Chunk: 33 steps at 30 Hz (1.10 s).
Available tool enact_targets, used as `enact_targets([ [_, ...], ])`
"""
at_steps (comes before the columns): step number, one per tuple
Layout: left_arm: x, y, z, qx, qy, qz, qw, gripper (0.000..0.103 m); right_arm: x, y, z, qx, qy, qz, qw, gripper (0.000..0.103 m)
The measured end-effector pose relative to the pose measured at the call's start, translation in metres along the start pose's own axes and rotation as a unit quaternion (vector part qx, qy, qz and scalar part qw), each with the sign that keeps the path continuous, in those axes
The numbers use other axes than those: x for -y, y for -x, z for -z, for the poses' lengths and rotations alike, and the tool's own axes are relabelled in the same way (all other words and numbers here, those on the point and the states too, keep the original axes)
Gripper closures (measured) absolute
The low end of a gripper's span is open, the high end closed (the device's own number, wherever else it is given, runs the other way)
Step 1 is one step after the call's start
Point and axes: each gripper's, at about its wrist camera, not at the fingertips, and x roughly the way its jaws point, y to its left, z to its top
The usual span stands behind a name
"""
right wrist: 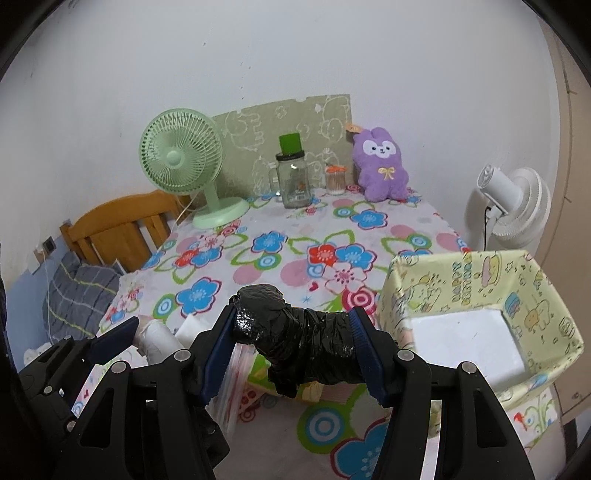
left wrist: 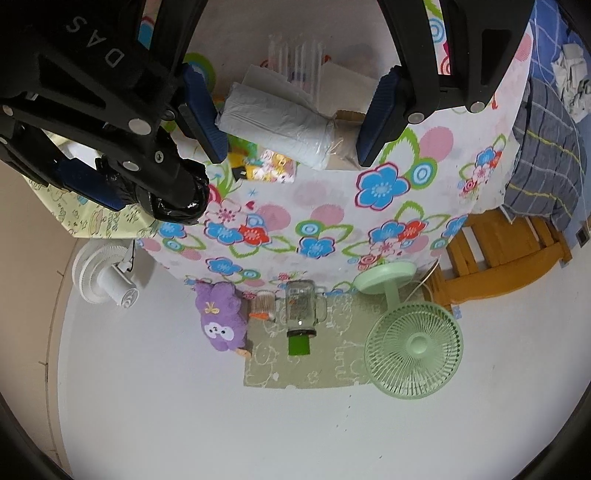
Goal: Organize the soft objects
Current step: 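Carry the black cloth and rolled towel with both tools over the gift box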
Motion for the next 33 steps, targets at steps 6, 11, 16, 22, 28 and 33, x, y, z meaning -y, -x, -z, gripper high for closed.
enact_targets([
  [6,0.011,0.003,-0.011,0.014,-0.008,-0.005,0.9999,0.030,0.008,0.005,-0.010,0.004,0.003,0.003,1.000,0.039],
  [11,0.023,0.003,-0.017,0.018,-0.009,-0.001,0.9998,0.030,0.020,0.010,-0.017,0.007,0.003,0.008,1.000,0.039],
  [16,0.036,0.001,-0.020,0.019,-0.010,0.013,0.9997,0.030,0.033,0.014,-0.022,0.013,0.003,0.022,1.000,0.039],
  [22,0.050,-0.002,-0.023,0.023,-0.013,0.023,0.9994,0.030,0.048,0.017,-0.024,0.017,0.001,0.034,0.999,0.039],
  [28,0.064,-0.006,-0.027,0.024,-0.017,0.036,0.9989,0.030,0.061,0.020,-0.026,0.024,-0.003,0.041,0.999,0.039],
  [33,0.078,-0.011,-0.030,0.024,-0.026,0.045,0.9984,0.030,0.073,0.020,-0.027,0.027,-0.009,0.045,0.999,0.039],
])
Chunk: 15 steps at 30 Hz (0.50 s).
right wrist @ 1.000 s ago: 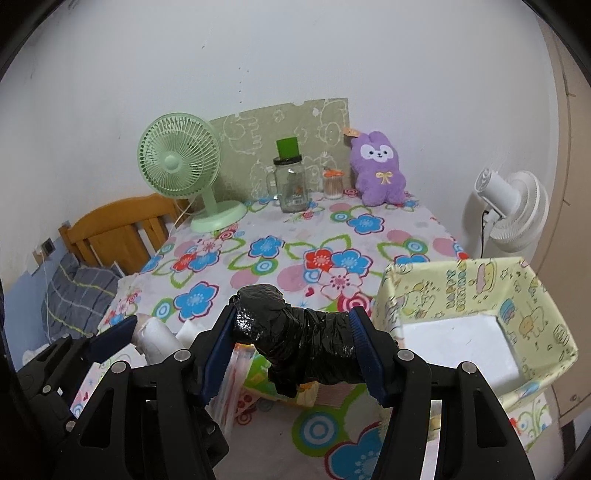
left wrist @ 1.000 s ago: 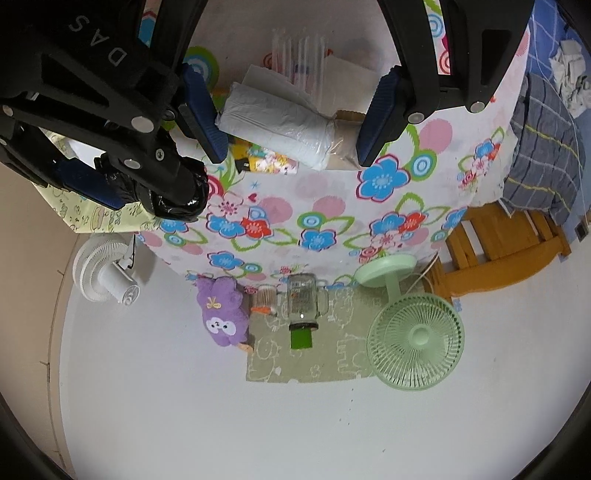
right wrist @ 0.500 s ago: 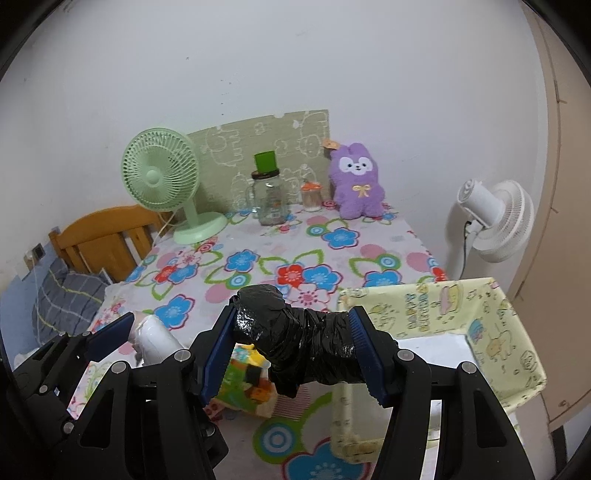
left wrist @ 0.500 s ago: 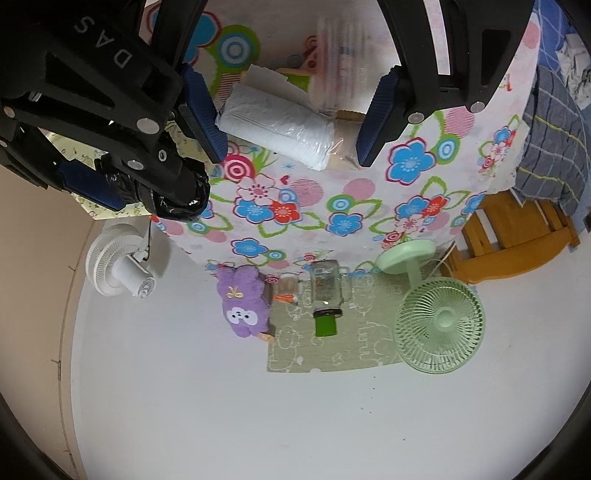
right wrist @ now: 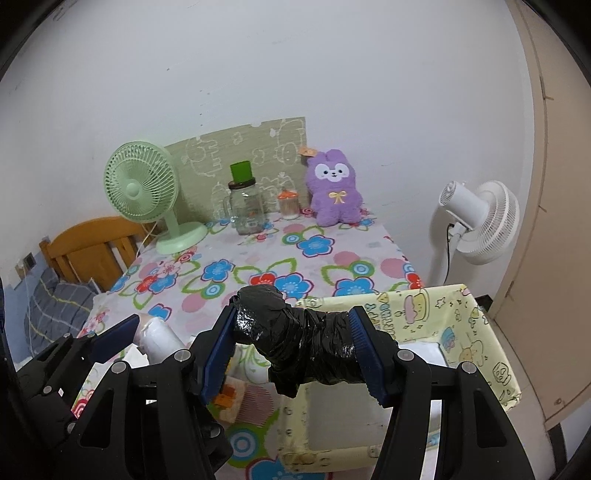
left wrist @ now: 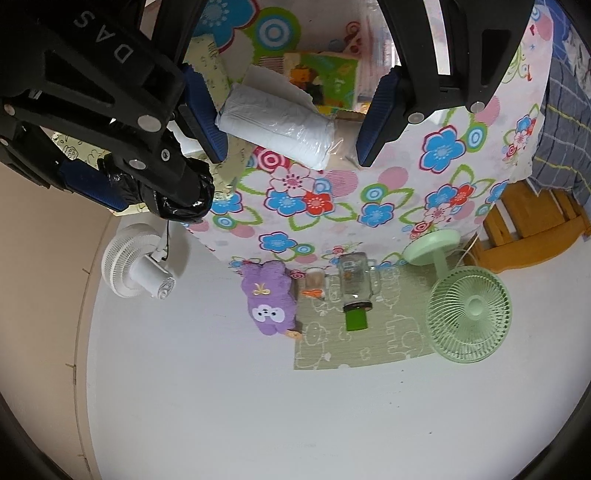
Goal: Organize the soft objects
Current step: 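Carry the black cloth and rolled towel with both tools over the gift box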
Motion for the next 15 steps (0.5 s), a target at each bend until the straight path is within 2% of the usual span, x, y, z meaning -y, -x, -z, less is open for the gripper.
enact_targets([
  [15,0.042,-0.026,-0.009,-0.009,-0.020,0.025,0.9994,0.030,0.039,-0.010,-0.003,0.002,-0.018,0.017,1.000,0.039],
])
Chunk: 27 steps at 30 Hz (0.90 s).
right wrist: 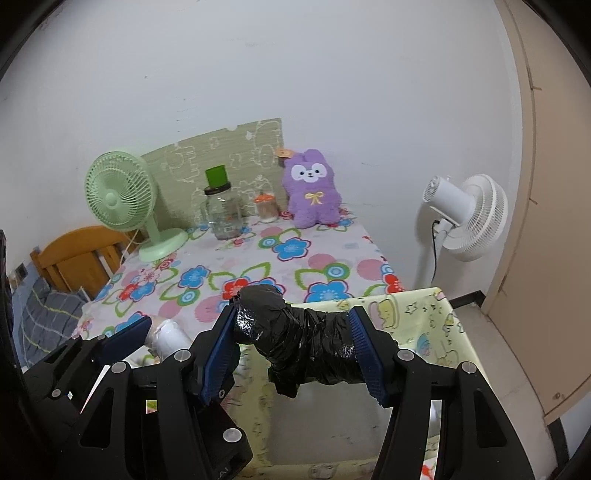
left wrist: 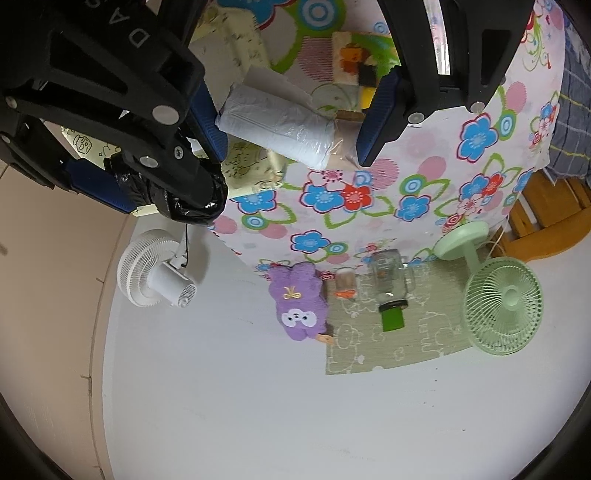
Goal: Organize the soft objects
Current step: 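Carry the black cloth and rolled towel with both tools over the gift box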
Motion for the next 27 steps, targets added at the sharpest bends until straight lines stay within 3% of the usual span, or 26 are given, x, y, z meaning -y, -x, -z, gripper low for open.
enact_targets([
  [22,0.056,-0.045,-0.011,-0.038,-0.044,0.051,0.9970,0.027,0.062,-0.021,-0.002,-0.011,-0.027,0.032,0.999,0.039],
  [27,0.063,-0.052,-0.012,-0.049,-0.054,0.058,0.9956,0.008,0.071,-0.028,0.000,-0.020,-0.032,0.029,0.999,0.039],
])
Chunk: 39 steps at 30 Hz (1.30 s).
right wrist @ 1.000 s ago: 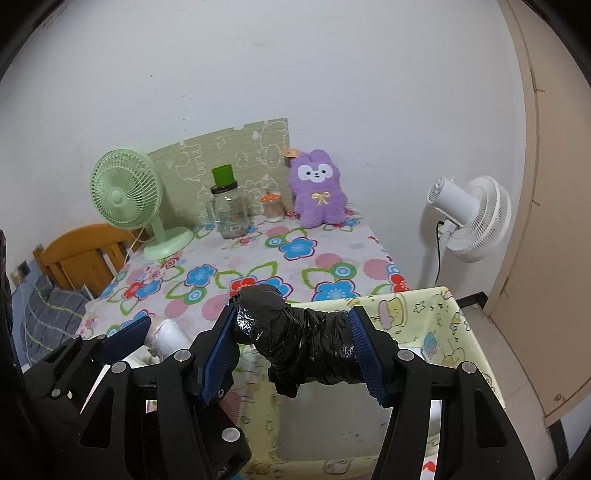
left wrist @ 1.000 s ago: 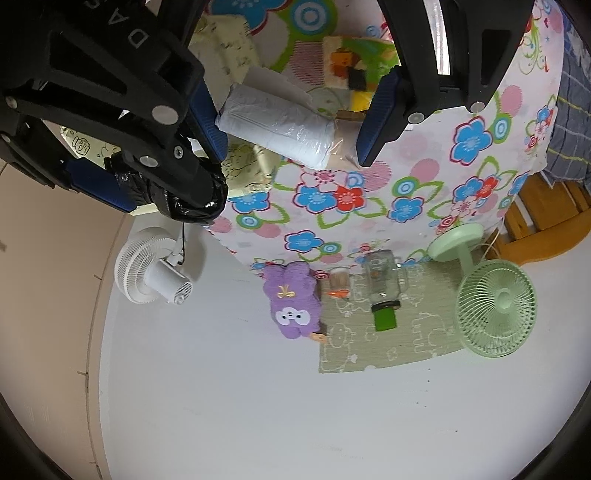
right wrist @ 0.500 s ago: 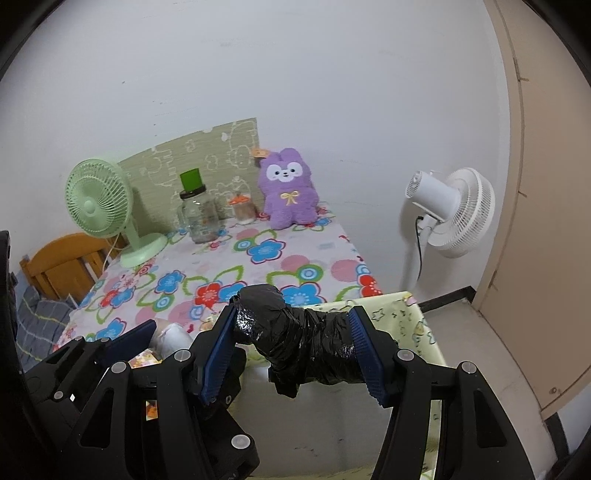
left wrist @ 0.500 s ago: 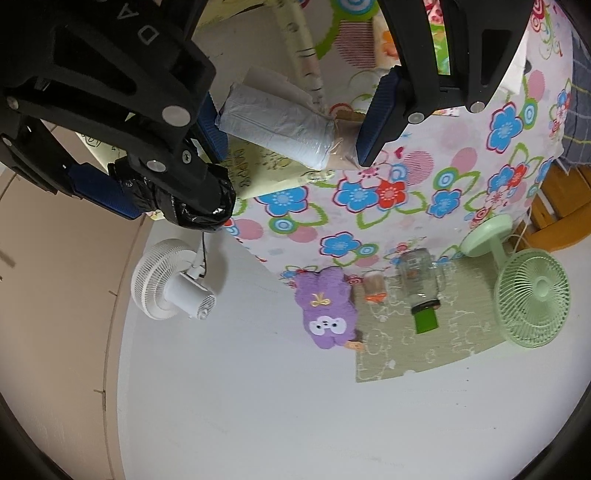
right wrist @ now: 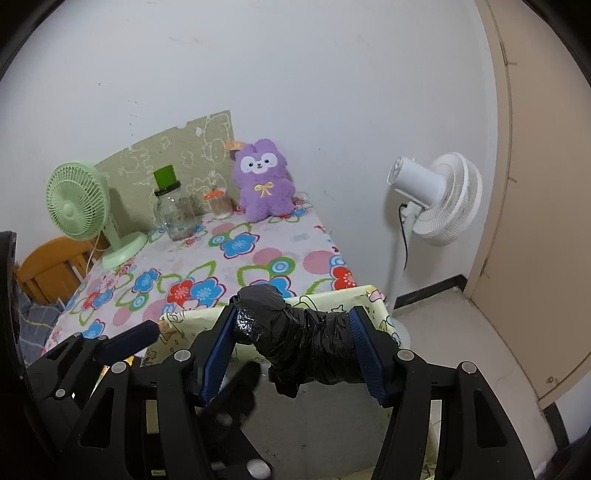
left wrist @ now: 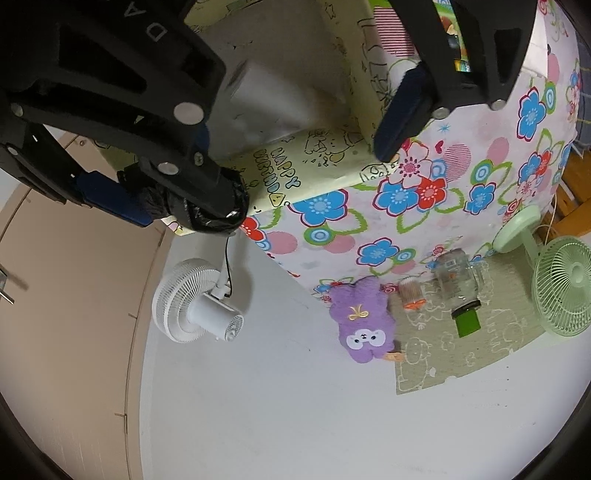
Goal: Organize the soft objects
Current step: 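Carry the black cloth and rolled towel with both tools over the gift box, then open the right tool dropping the black cloth while the left tool releases the towel into the box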
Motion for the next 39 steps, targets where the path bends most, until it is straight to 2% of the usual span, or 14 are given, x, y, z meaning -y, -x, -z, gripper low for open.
enact_targets([
  [5,0.003,-0.002,-0.002,-0.009,-0.006,-0.006,0.9999,0.007,0.004,-0.007,-0.002,-0.005,0.001,-0.008,1.000,0.038],
  [11,0.002,-0.004,-0.003,-0.017,-0.003,-0.005,0.9998,0.006,0.003,-0.010,-0.004,-0.002,0.002,-0.006,1.000,0.024],
  [13,0.002,-0.004,-0.003,-0.016,-0.002,-0.007,0.9999,0.006,0.002,-0.008,-0.004,-0.001,0.004,-0.003,1.000,0.015],
  [16,0.001,0.000,-0.003,-0.011,-0.002,-0.009,0.9999,0.006,0.000,-0.004,-0.005,0.006,0.006,0.002,1.000,0.012],
  [29,-0.010,0.032,0.006,0.014,0.001,-0.024,0.9996,0.006,-0.018,0.021,-0.002,0.019,0.017,0.008,1.000,0.010],
  [39,-0.026,0.055,0.015,0.029,0.008,-0.031,0.9990,0.006,-0.037,0.033,0.004,0.019,0.020,-0.009,1.000,0.009],
])
